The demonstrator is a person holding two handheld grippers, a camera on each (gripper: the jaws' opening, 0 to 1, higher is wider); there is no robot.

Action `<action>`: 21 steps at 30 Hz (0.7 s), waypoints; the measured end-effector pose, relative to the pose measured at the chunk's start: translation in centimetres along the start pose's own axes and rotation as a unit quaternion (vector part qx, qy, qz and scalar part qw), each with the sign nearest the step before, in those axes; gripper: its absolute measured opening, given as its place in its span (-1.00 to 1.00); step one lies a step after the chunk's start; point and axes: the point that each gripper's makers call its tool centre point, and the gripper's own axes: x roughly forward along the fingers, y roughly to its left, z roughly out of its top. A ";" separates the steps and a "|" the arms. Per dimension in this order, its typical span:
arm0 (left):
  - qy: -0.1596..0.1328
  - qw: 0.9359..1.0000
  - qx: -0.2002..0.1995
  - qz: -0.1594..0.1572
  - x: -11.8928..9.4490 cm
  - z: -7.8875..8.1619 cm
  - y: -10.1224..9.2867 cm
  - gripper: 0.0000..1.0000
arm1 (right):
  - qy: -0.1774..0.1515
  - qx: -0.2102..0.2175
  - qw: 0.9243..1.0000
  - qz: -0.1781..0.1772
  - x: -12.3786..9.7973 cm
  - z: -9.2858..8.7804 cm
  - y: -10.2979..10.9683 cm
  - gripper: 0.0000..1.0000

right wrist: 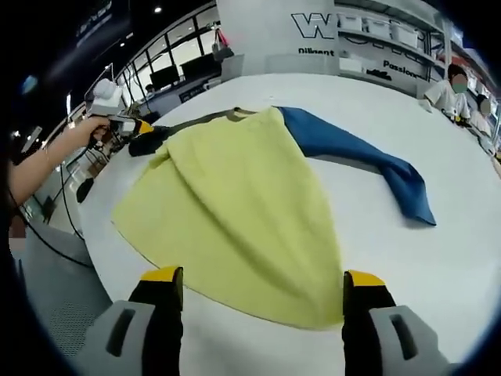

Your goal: Fold the garment on the visible template until the final outline fits inside the template.

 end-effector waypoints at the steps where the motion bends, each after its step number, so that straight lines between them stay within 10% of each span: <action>1: -0.002 1.000 -0.005 -0.014 -0.2 -0.1 -0.5 -0.28 | -0.004 0.004 1.000 0.003 -0.3 0.2 -0.1 0.64; 21: -0.034 0.996 -0.013 -0.084 -5.2 -0.6 -5.6 0.16 | -0.030 -0.003 0.999 -0.010 -1.1 1.4 -1.0 0.65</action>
